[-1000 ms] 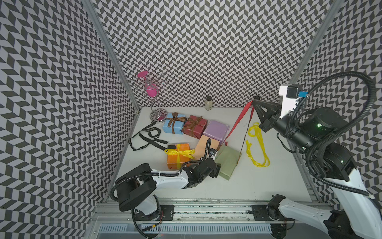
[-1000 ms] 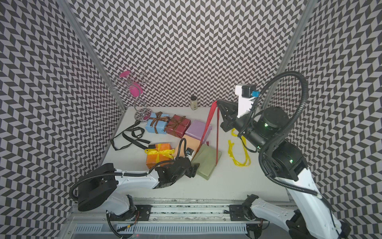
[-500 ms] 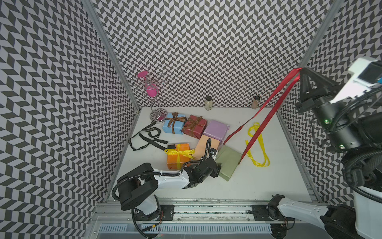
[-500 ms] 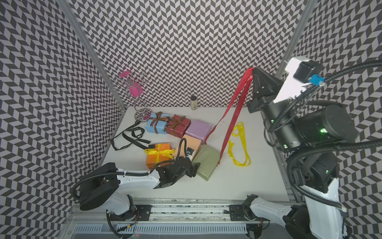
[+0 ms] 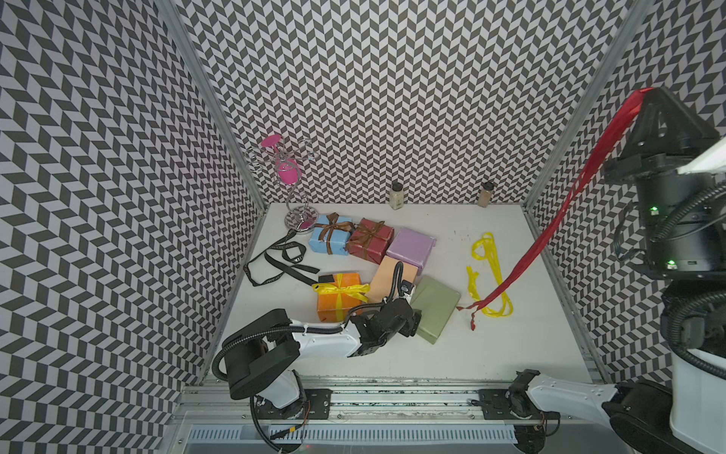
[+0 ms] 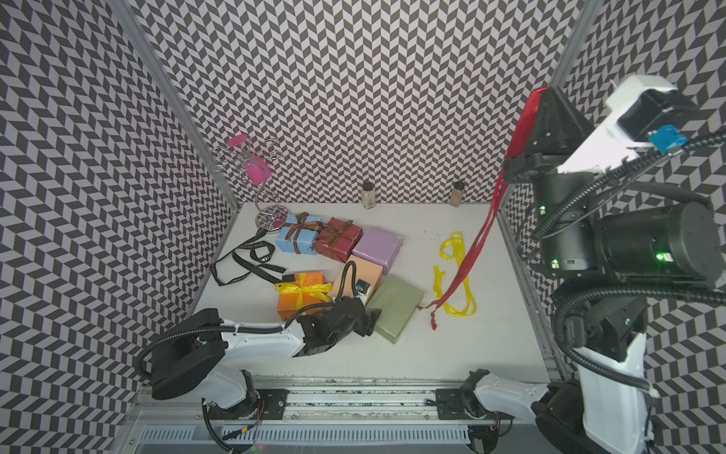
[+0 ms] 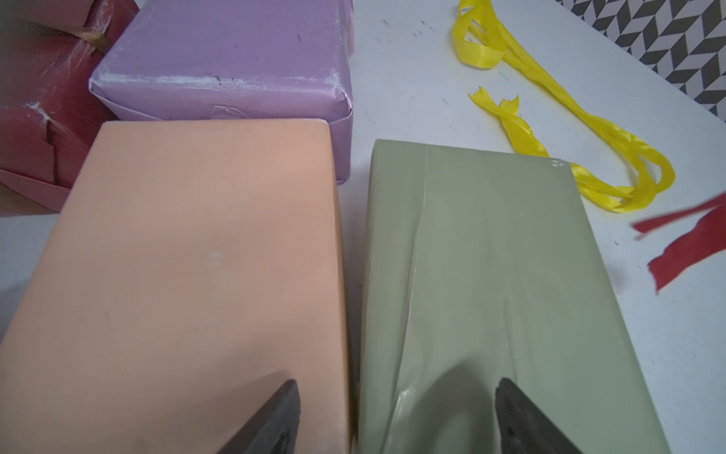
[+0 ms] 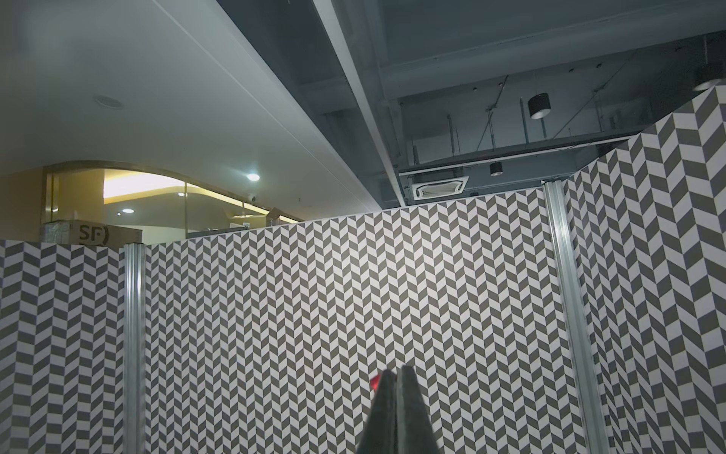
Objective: Untie the ribbon bows on the gift boxes
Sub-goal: Pull the ribbon from the gift box, then place the ribbon at the center of the board.
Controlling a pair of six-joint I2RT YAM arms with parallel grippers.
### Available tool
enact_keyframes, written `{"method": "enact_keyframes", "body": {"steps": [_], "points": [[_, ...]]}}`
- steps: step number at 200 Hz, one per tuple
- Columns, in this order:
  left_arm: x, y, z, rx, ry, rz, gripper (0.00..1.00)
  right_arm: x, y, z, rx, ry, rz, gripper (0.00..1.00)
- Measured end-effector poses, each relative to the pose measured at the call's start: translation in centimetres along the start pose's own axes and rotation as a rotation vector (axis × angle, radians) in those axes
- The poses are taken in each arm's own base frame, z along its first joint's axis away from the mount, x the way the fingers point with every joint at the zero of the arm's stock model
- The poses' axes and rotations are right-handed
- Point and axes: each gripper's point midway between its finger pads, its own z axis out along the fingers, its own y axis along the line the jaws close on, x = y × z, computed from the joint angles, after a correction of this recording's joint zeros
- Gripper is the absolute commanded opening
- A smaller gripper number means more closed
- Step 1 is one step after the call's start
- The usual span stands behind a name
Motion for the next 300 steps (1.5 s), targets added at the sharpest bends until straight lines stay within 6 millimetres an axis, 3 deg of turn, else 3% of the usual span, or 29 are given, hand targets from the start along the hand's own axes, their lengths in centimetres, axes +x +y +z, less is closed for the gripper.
{"method": "enact_keyframes", "body": {"steps": [24,43,68,85,96,115,134,150,156,174,198,216,237,254,267,282,300], "points": [[-0.8,-0.2,-0.4,0.004,0.002,0.019,0.79,1.7,-0.2,0.3,0.045,0.021,-0.054,0.00],[-2.5,-0.3,-1.5,0.005,-0.023,0.034,0.80,4.3,-0.2,0.2,0.073,0.059,-0.093,0.00],[-7.1,0.1,-4.5,0.015,-0.115,0.025,0.82,9.7,0.3,1.0,0.083,0.142,-0.139,0.00],[-10.8,1.1,-7.0,0.017,-0.201,-0.007,0.83,14.2,-0.7,2.1,0.106,0.211,-0.168,0.00],[-12.6,2.1,-8.7,0.011,-0.249,-0.029,0.83,17.9,-2.3,2.9,0.133,0.267,-0.189,0.00],[-14.6,4.2,-11.5,-0.015,-0.316,-0.066,0.84,26.4,-6.6,3.8,0.185,0.413,-0.186,0.00],[-15.0,7.0,-13.3,-0.063,-0.347,-0.108,0.84,35.4,-11.2,3.5,0.244,0.602,-0.150,0.00],[-14.0,10.1,-13.8,-0.136,-0.336,-0.143,0.84,42.2,-14.2,2.1,0.307,0.759,-0.119,0.04],[-13.4,11.2,-13.8,-0.165,-0.325,-0.157,0.85,44.7,-14.9,1.3,0.324,0.822,-0.105,0.10],[-11.1,13.6,-13.6,-0.239,-0.278,-0.182,0.85,50.6,-15.8,-1.2,0.347,0.982,-0.064,0.46],[-10.0,14.5,-13.3,-0.268,-0.242,-0.202,0.85,56.4,-15.1,-4.2,0.316,1.182,-0.019,0.61],[-9.6,15.3,-13.0,-0.294,-0.227,-0.225,0.85,58.1,-12.5,-5.7,0.266,1.266,-0.026,0.68],[-9.1,16.7,-12.2,-0.330,-0.209,-0.254,0.85,57.5,-4.9,-5.5,0.092,1.260,-0.046,0.68],[-8.2,19.1,-11.7,-0.379,-0.204,-0.312,0.84,55.1,2.7,-5.4,-0.118,1.207,-0.016,0.67],[-6.9,21.6,-11.3,-0.429,-0.193,-0.368,0.84,52.6,7.1,-6.0,-0.265,1.150,0.033,0.66],[-5.5,24.2,-11.2,-0.485,-0.174,-0.421,0.85,50.0,9.9,-7.1,-0.384,1.094,0.081,0.62],[-4.7,26.4,-11.3,-0.521,-0.172,-0.466,0.84,48.5,12.1,-9.4,-0.493,1.059,0.125,0.54]]}}
